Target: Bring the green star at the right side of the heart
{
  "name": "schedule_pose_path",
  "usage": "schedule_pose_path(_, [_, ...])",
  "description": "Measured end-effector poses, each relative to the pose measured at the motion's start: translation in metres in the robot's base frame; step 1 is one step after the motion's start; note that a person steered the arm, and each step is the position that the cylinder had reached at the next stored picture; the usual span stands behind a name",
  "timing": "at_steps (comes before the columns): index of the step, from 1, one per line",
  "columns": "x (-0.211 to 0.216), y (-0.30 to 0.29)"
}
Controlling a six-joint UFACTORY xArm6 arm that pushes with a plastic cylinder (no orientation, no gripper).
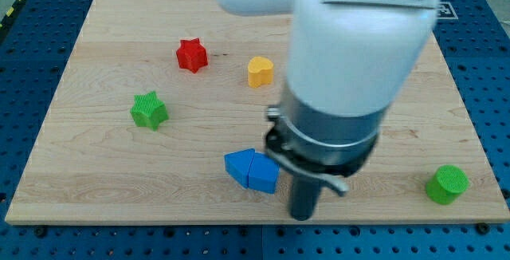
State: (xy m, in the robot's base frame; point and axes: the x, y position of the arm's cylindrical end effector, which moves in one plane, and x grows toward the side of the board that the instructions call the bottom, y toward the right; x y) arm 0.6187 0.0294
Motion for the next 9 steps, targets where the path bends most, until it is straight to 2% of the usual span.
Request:
schedule_pose_path(1, [0.000, -0.114])
schedule_pose_path(2, [-0.031, -0.228])
schedule_pose_path(3, [-0.102, -0.259])
schedule_pose_path(4, [-0.124, -0.258])
schedule_pose_path(5, [-0.123, -0.229])
schedule_pose_path(6, [-0.137, -0.185])
schedule_pose_path(7, [-0.154, -0.167])
schedule_pose_path(8, [-0.156, -0.117])
schedule_pose_path(9, [-0.165, -0.040])
